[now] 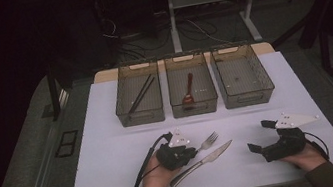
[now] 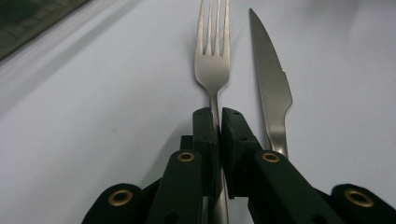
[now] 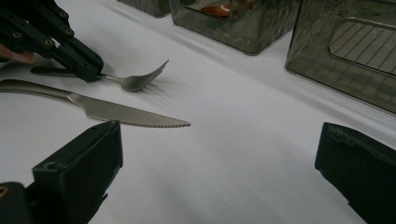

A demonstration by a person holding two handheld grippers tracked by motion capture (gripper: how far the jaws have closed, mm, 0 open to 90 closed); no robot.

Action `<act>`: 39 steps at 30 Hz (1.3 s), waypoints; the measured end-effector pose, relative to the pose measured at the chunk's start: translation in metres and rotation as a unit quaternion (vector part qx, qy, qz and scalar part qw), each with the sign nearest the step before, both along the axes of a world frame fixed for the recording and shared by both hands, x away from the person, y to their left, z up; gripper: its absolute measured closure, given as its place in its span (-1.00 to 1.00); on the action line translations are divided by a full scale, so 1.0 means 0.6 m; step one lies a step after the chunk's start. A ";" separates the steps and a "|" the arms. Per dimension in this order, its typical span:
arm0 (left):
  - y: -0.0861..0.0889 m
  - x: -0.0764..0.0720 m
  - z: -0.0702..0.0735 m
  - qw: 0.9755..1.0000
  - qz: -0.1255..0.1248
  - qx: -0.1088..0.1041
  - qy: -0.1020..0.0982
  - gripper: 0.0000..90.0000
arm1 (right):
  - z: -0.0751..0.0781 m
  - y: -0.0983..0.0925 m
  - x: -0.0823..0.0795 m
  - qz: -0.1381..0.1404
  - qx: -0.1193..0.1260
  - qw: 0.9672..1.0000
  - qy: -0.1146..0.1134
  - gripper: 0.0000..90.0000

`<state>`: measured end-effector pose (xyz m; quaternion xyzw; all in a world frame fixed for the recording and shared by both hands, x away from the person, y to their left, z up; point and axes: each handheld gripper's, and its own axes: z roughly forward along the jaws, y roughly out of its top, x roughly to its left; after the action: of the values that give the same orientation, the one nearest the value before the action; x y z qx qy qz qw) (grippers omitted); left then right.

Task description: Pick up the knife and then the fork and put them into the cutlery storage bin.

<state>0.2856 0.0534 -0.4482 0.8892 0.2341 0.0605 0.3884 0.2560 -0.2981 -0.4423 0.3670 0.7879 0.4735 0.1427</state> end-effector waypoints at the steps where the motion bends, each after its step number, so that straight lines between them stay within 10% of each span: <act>1: 0.001 0.000 0.002 1.000 -0.002 -0.002 0.001 0.87 | 0.000 0.000 0.000 0.000 0.000 1.000 0.000 -1.00; 9: 0.008 -0.003 0.029 0.999 -0.008 -0.030 -0.009 0.87 | 0.009 -0.001 0.002 -0.006 0.015 1.000 0.014 -0.99; 15: 0.008 -0.006 0.048 0.999 -0.014 -0.045 -0.020 0.87 | 0.042 0.011 0.012 0.015 0.063 0.998 0.028 -0.58; 25: -0.001 -0.004 0.066 0.997 -0.007 -0.061 -0.035 0.87 | 0.062 0.068 0.051 0.034 0.137 0.988 0.063 -0.26; 39: -0.020 0.001 0.077 0.996 0.001 -0.068 -0.061 0.87 | 0.048 0.120 0.095 0.049 0.168 0.976 0.127 0.40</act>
<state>0.2862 0.0413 -0.4018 0.8551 0.2145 0.0989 0.4614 0.3131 -0.2261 -0.4136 0.4037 0.7260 0.5548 -0.0461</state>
